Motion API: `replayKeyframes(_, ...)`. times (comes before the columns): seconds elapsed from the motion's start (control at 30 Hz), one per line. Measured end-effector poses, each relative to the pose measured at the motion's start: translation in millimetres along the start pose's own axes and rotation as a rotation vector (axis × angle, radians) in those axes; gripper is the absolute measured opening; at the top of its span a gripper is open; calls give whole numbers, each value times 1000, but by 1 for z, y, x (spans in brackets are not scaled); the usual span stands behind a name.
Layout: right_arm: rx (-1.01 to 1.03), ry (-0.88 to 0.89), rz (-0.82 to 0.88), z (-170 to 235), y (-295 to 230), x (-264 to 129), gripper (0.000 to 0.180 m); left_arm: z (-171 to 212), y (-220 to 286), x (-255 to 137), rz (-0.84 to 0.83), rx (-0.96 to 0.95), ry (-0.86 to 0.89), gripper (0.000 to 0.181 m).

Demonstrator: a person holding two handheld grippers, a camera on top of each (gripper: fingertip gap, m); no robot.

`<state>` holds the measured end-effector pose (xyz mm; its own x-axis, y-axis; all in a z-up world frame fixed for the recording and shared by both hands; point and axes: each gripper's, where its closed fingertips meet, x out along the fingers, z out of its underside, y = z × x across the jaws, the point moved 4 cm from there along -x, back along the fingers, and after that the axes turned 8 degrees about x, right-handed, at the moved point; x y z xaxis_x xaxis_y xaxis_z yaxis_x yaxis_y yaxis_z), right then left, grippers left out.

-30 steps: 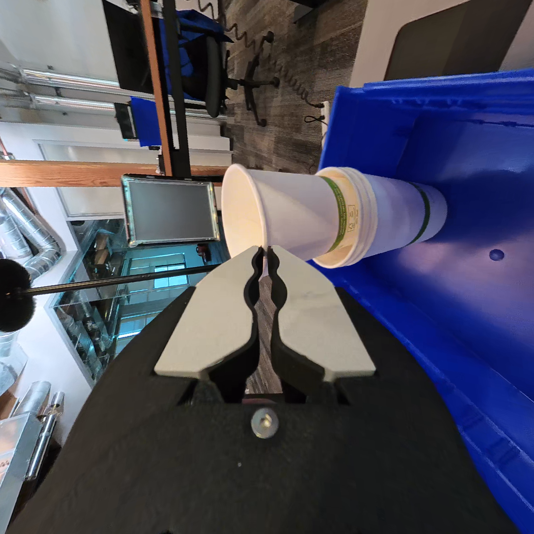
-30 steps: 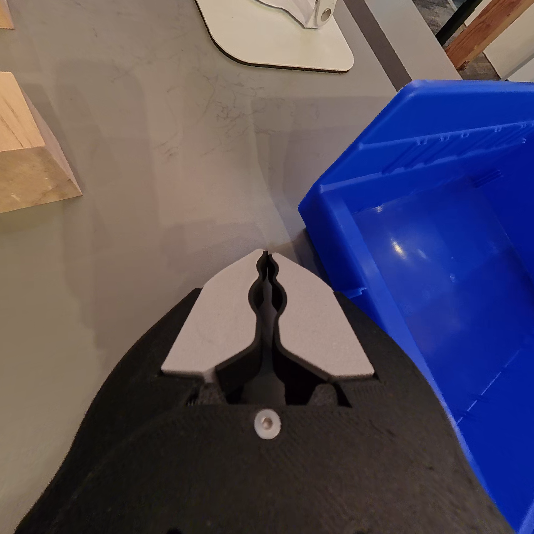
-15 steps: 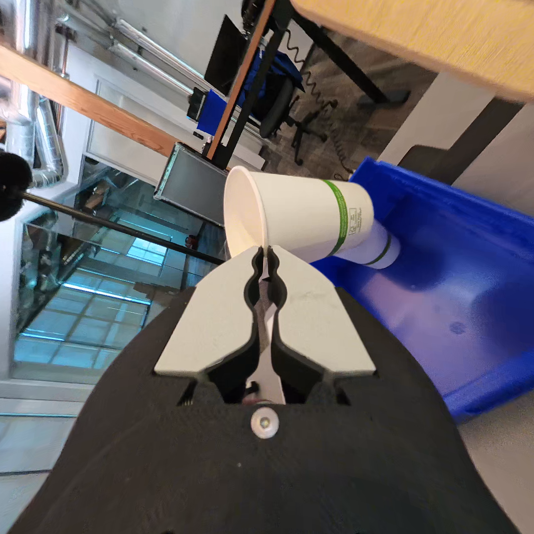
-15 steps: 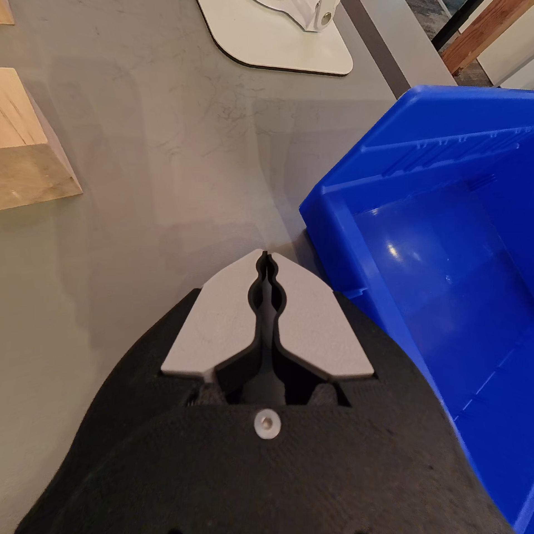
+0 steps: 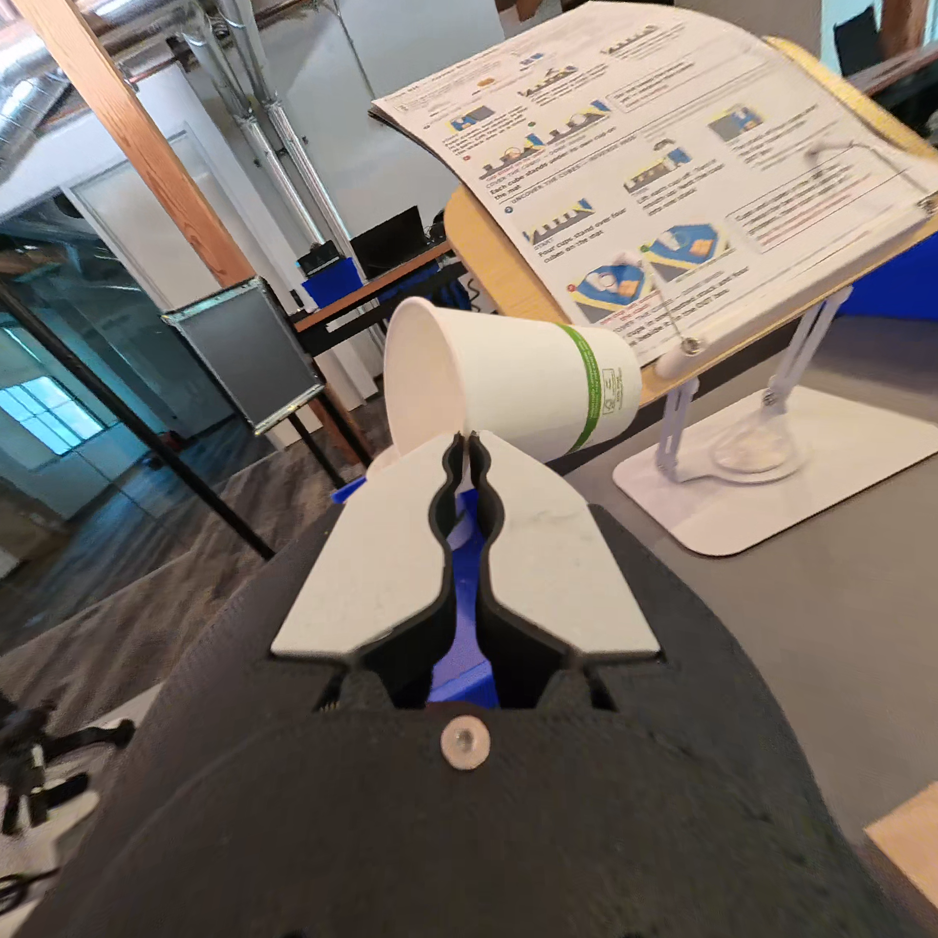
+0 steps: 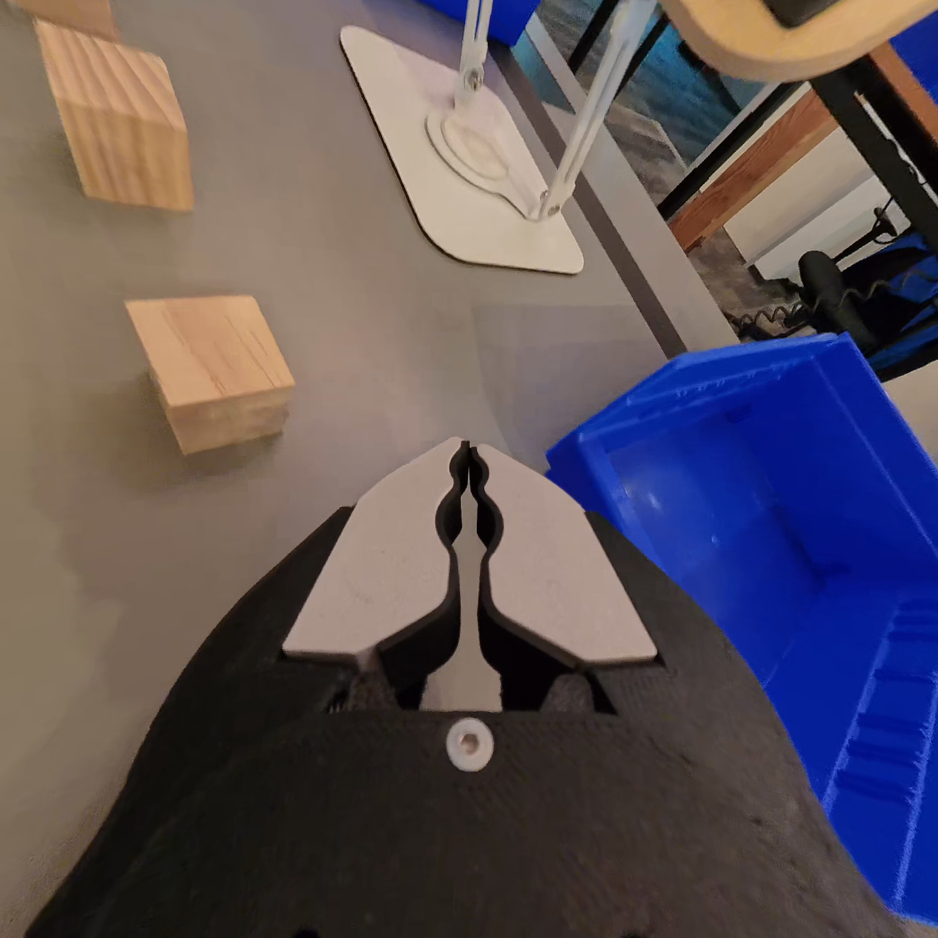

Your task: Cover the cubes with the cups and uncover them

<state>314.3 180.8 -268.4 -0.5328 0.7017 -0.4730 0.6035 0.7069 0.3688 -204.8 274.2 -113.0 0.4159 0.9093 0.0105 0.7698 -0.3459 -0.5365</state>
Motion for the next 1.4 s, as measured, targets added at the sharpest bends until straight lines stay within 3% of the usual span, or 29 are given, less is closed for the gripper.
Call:
replayKeyframes(0.27,-3,24,12,-8,-3,2,0,5,21,-13,53,-177,61,3)
replayKeyframes(0.47,23,214,56,-66,-9,-13,2,-6,37,-23,101,-284,136,2)
replayKeyframes(0.57,94,332,-41,-114,-30,-4,24,-20,51,-22,140,-300,173,2)
replayKeyframes(0.7,249,444,-222,-179,-60,25,96,-49,77,-22,196,-306,234,2)
replayKeyframes(0.83,443,500,-416,-226,-76,55,133,-78,111,-20,252,-294,282,2)
replayKeyframes(0.93,569,576,-458,-248,-70,69,146,-93,133,-21,290,-300,320,2)
replayKeyframes(1.07,718,639,-551,-258,-56,74,141,-99,151,-20,321,-324,351,2)
replayKeyframes(1.2,746,660,-673,-260,-57,72,88,-98,162,-17,354,-347,356,2)
replayKeyframes(1.4,725,658,-669,-264,-49,67,87,-98,167,-17,402,-366,379,3)
